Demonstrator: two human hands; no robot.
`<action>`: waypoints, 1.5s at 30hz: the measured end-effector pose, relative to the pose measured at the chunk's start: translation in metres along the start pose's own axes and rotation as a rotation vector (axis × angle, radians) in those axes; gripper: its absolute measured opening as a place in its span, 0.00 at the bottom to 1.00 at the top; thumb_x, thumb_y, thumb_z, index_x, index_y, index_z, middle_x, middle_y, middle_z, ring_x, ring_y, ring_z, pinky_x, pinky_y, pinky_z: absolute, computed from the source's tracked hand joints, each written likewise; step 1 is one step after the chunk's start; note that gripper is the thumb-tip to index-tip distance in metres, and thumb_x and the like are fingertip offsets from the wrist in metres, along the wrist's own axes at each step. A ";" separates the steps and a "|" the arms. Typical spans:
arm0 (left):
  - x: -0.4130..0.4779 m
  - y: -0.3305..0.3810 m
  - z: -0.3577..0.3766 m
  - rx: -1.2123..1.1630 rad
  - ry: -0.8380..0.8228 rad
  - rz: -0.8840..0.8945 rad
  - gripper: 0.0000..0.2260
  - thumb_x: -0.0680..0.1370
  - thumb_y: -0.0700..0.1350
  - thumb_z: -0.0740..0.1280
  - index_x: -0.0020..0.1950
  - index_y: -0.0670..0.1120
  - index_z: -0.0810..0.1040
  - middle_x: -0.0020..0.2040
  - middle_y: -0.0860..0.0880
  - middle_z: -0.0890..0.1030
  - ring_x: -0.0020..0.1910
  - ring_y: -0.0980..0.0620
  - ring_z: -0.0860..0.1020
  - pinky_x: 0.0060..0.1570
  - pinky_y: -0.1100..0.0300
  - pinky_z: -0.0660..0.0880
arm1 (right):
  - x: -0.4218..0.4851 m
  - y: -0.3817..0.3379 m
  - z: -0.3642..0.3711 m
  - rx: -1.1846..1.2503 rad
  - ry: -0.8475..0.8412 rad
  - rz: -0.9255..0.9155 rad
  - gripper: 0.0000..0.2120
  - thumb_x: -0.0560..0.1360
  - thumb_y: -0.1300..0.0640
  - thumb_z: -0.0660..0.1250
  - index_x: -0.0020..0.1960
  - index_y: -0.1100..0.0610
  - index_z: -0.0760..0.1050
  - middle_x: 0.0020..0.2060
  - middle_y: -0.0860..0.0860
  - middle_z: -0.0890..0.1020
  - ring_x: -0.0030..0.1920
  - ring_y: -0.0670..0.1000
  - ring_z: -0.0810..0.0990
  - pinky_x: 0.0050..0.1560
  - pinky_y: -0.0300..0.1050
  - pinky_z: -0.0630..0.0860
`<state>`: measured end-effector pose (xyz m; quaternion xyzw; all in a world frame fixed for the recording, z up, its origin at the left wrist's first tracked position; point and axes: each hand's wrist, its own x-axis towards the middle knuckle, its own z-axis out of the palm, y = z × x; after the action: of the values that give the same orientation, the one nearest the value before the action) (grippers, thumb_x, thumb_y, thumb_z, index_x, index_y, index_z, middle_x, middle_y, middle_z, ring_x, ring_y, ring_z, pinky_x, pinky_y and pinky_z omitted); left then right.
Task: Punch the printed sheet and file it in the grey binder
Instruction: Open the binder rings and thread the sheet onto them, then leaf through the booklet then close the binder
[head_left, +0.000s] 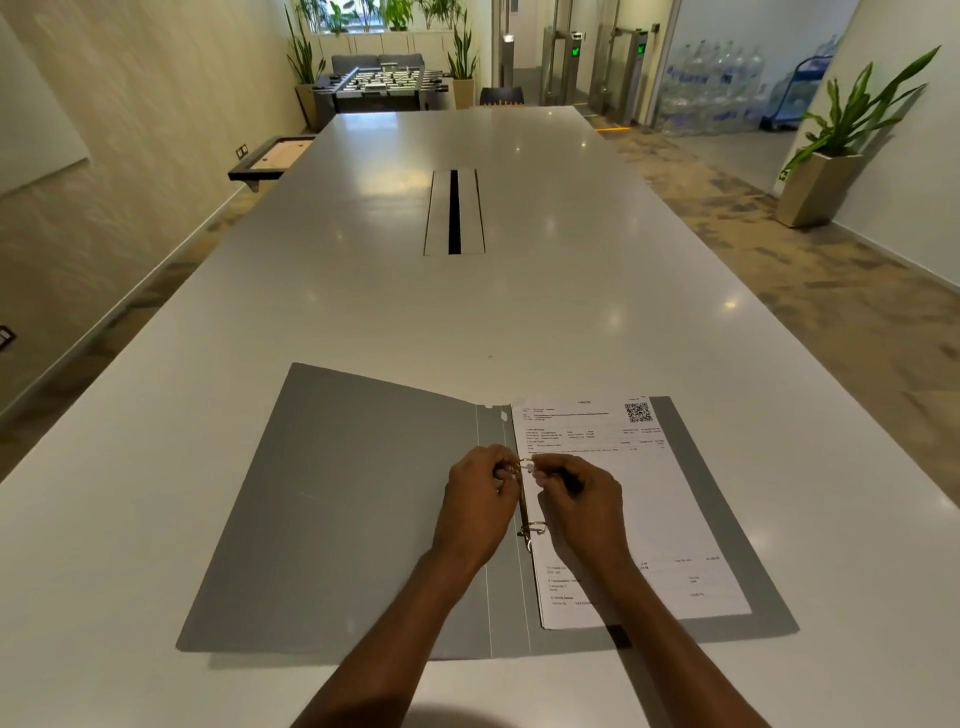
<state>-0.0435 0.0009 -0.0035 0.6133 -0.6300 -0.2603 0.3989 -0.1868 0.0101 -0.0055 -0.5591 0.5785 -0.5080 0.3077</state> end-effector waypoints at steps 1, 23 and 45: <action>-0.001 0.001 0.001 -0.011 -0.007 -0.008 0.08 0.82 0.40 0.66 0.57 0.48 0.83 0.52 0.50 0.84 0.47 0.57 0.83 0.48 0.71 0.79 | 0.001 -0.002 -0.002 -0.004 -0.020 0.008 0.09 0.78 0.65 0.71 0.53 0.55 0.86 0.47 0.46 0.88 0.49 0.37 0.84 0.50 0.24 0.75; 0.041 0.007 0.027 0.278 -0.246 0.108 0.20 0.82 0.47 0.65 0.74 0.43 0.77 0.77 0.40 0.73 0.79 0.43 0.68 0.77 0.49 0.66 | -0.127 0.026 -0.065 -0.914 0.185 0.303 0.41 0.78 0.42 0.65 0.78 0.70 0.59 0.79 0.68 0.58 0.80 0.67 0.55 0.80 0.64 0.52; 0.044 0.026 0.004 -0.186 -0.128 -0.066 0.22 0.82 0.52 0.70 0.74 0.46 0.76 0.71 0.50 0.76 0.67 0.55 0.76 0.57 0.75 0.74 | -0.120 -0.010 -0.040 -0.311 0.125 0.181 0.39 0.78 0.48 0.58 0.71 0.19 0.37 0.79 0.36 0.60 0.81 0.54 0.59 0.76 0.54 0.65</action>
<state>-0.0587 -0.0400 0.0239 0.5762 -0.6070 -0.3692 0.4041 -0.1984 0.1363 -0.0102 -0.5127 0.7160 -0.4167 0.2255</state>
